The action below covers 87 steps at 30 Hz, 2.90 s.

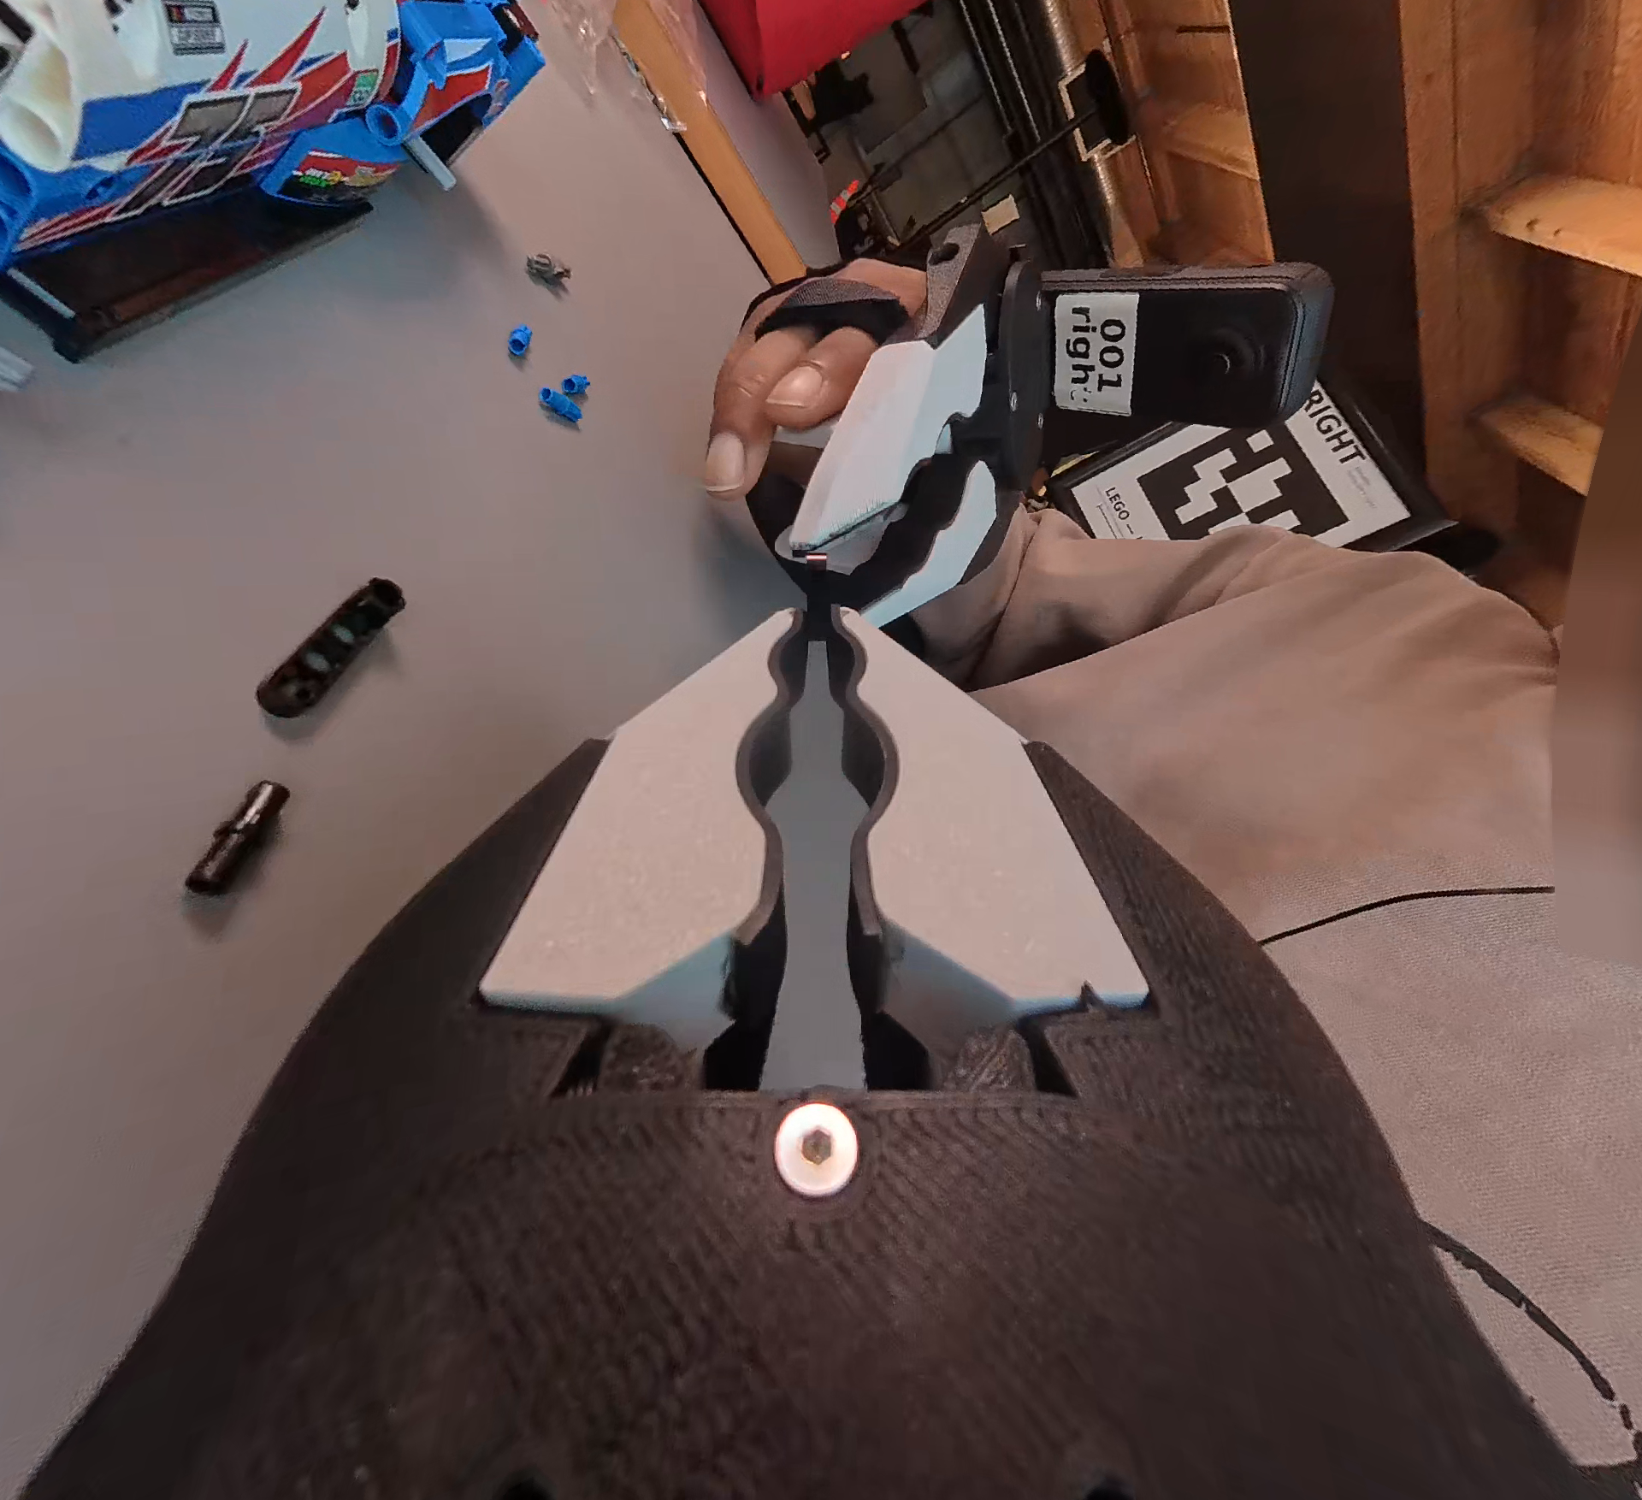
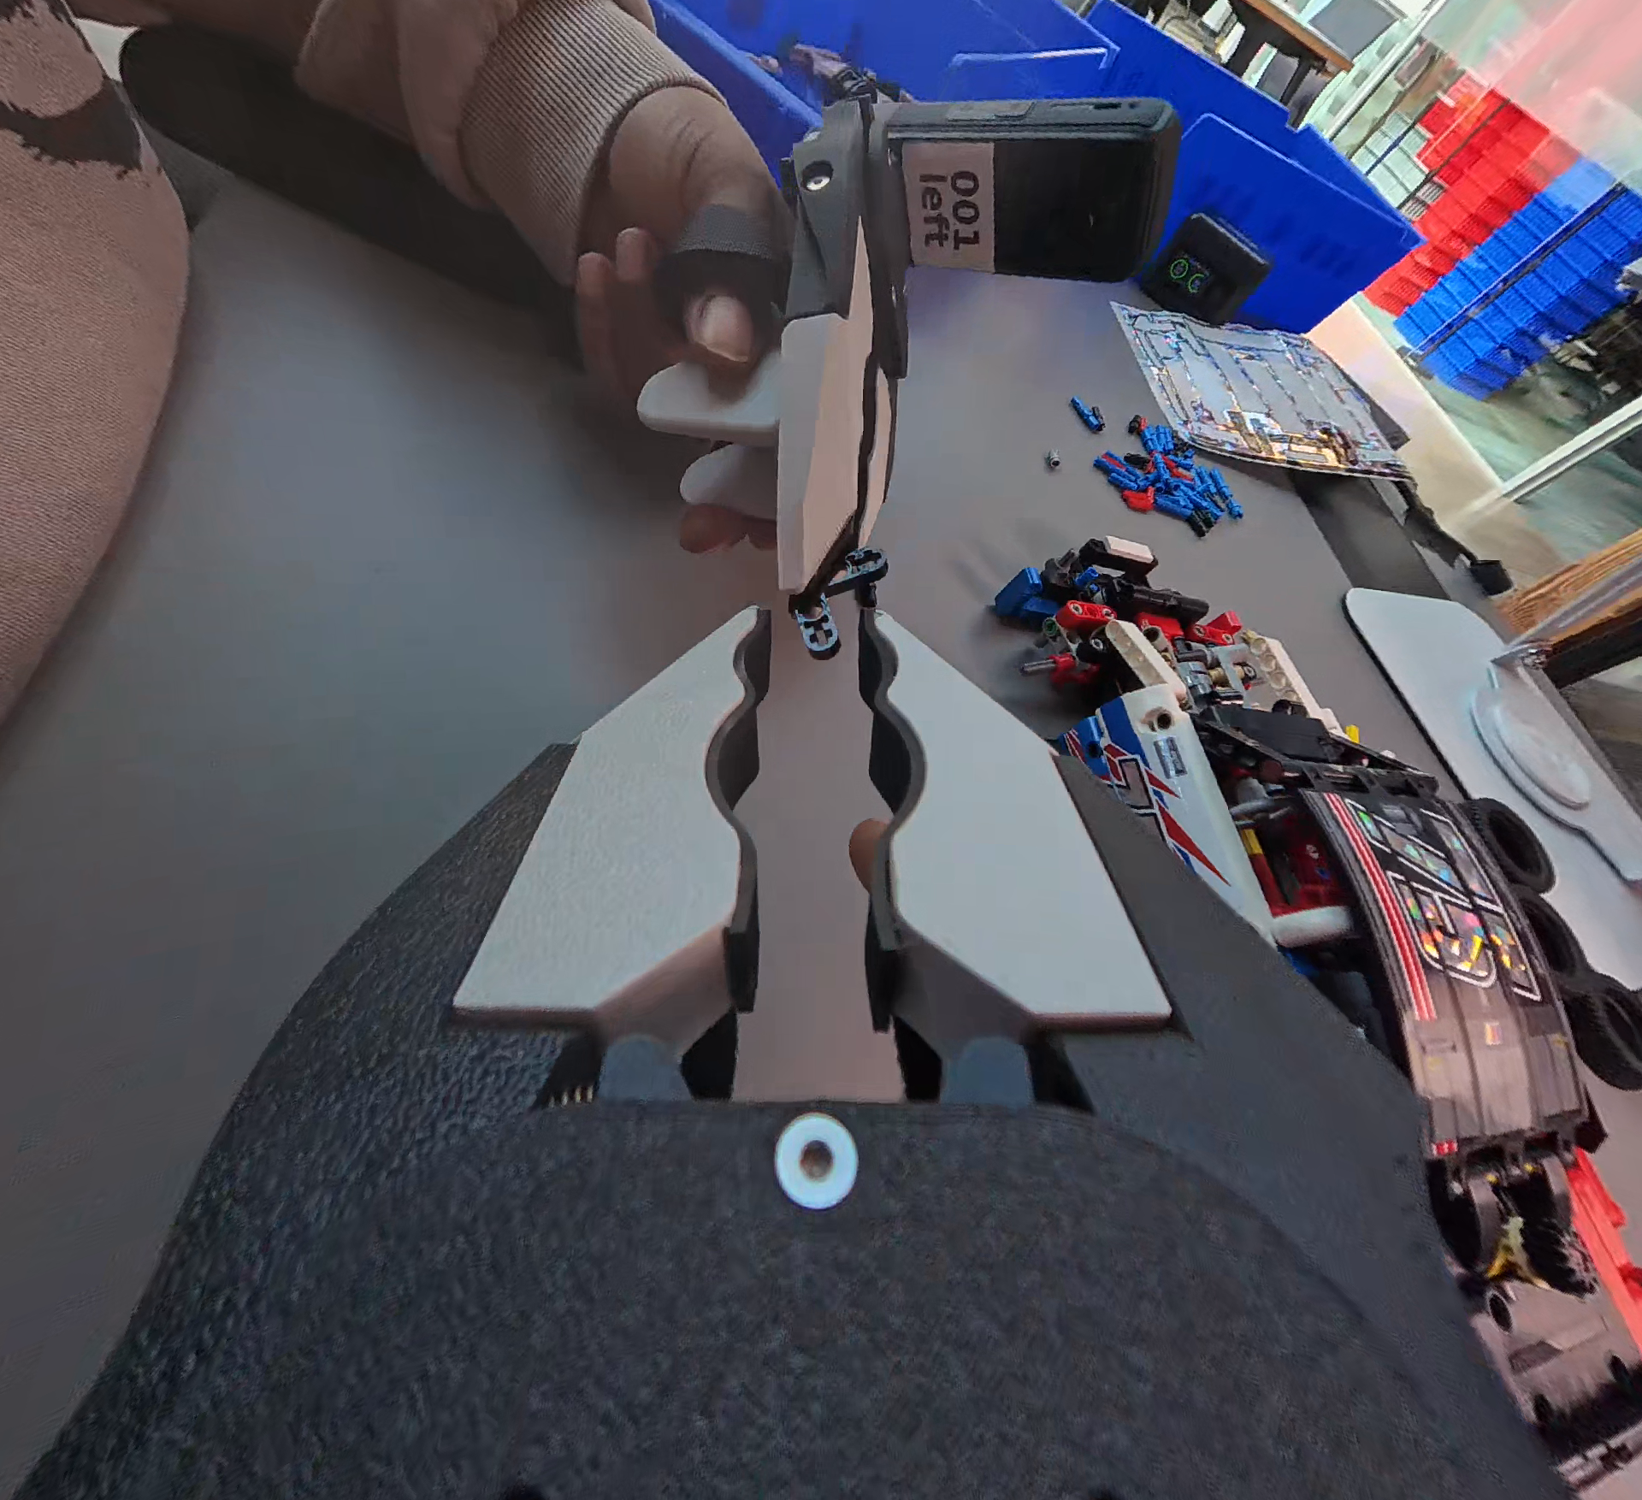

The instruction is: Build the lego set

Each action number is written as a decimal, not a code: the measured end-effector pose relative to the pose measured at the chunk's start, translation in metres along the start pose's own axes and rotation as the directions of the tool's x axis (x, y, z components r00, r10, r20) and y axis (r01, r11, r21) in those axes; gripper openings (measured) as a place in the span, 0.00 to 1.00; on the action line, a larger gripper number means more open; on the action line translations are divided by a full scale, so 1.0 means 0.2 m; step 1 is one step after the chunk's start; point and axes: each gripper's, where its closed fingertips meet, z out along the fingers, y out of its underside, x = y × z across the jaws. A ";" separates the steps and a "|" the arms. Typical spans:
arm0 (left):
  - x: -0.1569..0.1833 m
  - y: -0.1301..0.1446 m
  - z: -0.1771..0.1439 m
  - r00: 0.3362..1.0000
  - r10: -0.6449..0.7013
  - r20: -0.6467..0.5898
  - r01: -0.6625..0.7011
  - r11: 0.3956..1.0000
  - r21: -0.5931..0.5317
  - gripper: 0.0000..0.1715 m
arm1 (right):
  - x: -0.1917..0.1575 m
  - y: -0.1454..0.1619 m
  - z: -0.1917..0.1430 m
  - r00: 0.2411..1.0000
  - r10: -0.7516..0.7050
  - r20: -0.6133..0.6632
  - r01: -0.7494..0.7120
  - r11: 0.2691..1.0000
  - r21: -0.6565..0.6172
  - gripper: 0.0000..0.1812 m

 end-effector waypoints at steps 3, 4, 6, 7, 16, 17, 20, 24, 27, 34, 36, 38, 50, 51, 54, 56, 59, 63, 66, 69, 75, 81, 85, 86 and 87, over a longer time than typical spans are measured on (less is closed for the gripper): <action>0.00 0.01 0.00 1.000 -0.010 0.000 0.010 1.000 -0.006 0.01 | -0.01 0.02 0.00 1.000 -0.025 -0.006 0.025 1.000 -0.018 0.05; -0.01 0.01 0.01 1.000 -0.014 0.001 0.014 1.000 -0.010 0.01 | -0.01 0.02 0.00 0.999 -0.035 -0.012 0.034 0.999 -0.022 0.04; -0.02 0.01 0.01 1.000 -0.016 0.013 0.016 1.000 -0.010 0.01 | -0.01 0.03 0.00 0.999 -0.035 -0.005 0.034 0.999 -0.034 0.03; -0.02 0.01 0.00 0.999 0.005 0.034 -0.005 1.000 -0.012 0.02 | -0.02 0.04 0.00 1.000 -0.022 0.006 0.022 0.999 -0.046 0.03; -0.22 0.02 -0.10 0.675 0.612 0.411 -0.498 0.790 -0.358 0.19 | -0.17 0.26 -0.02 0.922 0.314 0.227 -0.221 0.907 -0.358 0.03; -0.24 0.02 -0.12 0.653 0.624 0.429 -0.498 0.780 -0.378 0.19 | -0.19 0.27 -0.03 0.911 0.330 0.249 -0.216 0.894 -0.393 0.03; -0.30 -0.08 -0.23 0.534 0.659 0.529 -0.525 0.749 -0.404 0.19 | -0.20 0.30 -0.03 0.912 0.328 0.246 -0.193 0.873 -0.448 0.03; -0.30 -0.16 -0.37 0.510 0.631 0.584 -0.534 0.765 -0.360 0.19 | -0.18 0.30 -0.05 0.918 0.317 0.237 -0.195 0.883 -0.428 0.10; -0.33 -0.13 -0.43 0.514 0.634 0.578 -0.505 0.768 -0.393 0.17 | -0.12 0.29 -0.12 0.920 0.332 0.208 -0.235 0.893 -0.383 0.14; -0.40 -0.05 -0.39 0.471 0.705 0.531 -0.483 0.709 -0.513 0.13 | 0.24 0.54 -0.52 0.914 0.378 -0.146 -0.403 0.809 -0.428 0.09; -0.41 -0.04 -0.39 0.457 0.719 0.523 -0.476 0.695 -0.540 0.13 | 0.22 0.63 -0.59 0.893 0.416 -0.170 -0.445 0.765 -0.466 0.09; -0.42 -0.03 -0.39 0.449 0.733 0.512 -0.472 0.681 -0.560 0.13 | 0.21 0.66 -0.62 0.884 0.433 -0.176 -0.462 0.751 -0.472 0.08; -0.46 -0.04 -0.41 0.359 0.769 0.530 -0.453 0.640 -0.621 0.00 | 0.28 0.75 -0.55 0.898 0.378 -0.226 -0.439 0.736 -0.515 0.08; -0.46 -0.05 -0.42 0.357 0.767 0.534 -0.455 0.641 -0.618 0.00 | 0.28 0.75 -0.54 0.900 0.373 -0.226 -0.435 0.736 -0.519 0.08; -0.44 -0.06 -0.42 0.359 0.760 0.542 -0.472 0.649 -0.597 0.06 | 0.28 0.75 -0.52 0.902 0.368 -0.225 -0.430 0.737 -0.521 0.07; -0.42 -0.09 -0.42 0.353 0.752 0.557 -0.497 0.655 -0.570 0.10 | 0.28 0.75 -0.52 0.905 0.365 -0.220 -0.425 0.738 -0.524 0.03; -0.39 -0.14 -0.41 0.348 0.740 0.575 -0.543 0.659 -0.520 0.15 | 0.28 0.74 -0.51 0.913 0.346 -0.217 -0.407 0.747 -0.525 0.03; -0.29 -0.14 -0.30 0.428 0.730 0.533 -0.624 0.665 -0.410 0.13 | 0.28 0.55 -0.43 0.932 0.320 -0.168 -0.361 0.848 -0.389 0.03; -0.17 -0.09 -0.15 0.571 0.694 0.439 -0.638 0.711 -0.294 0.12 | 0.23 0.32 -0.31 0.950 0.294 -0.104 -0.310 0.926 -0.217 0.03; -0.08 -0.07 -0.03 0.703 0.614 0.358 -0.595 0.784 -0.177 0.12 | 0.14 0.16 -0.17 0.978 0.203 -0.041 -0.207 0.970 -0.126 0.03; -0.06 -0.06 0.00 0.765 0.553 0.329 -0.551 0.827 -0.109 0.07 | 0.05 0.04 -0.07 0.988 0.156 0.015 -0.156 0.988 0.003 0.03; -0.03 -0.06 0.02 0.752 0.580 0.313 -0.580 0.808 -0.104 0.02 | 0.04 0.01 -0.07 0.985 0.170 0.029 -0.171 0.985 0.036 0.03; -0.03 -0.05 0.02 0.747 0.587 0.312 -0.587 0.803 -0.105 0.01 | 0.03 0.02 -0.06 0.987 0.159 0.025 -0.160 0.987 0.034 0.03; -0.03 -0.05 0.02 0.744 0.590 0.314 -0.589 0.801 -0.109 0.01 | 0.02 0.02 -0.06 0.987 0.158 0.027 -0.158 0.987 0.035 0.03; -0.03 -0.05 0.02 0.743 0.592 0.312 -0.591 0.799 -0.110 0.02 | 0.03 0.02 -0.06 0.987 0.157 0.025 -0.157 0.987 0.037 0.03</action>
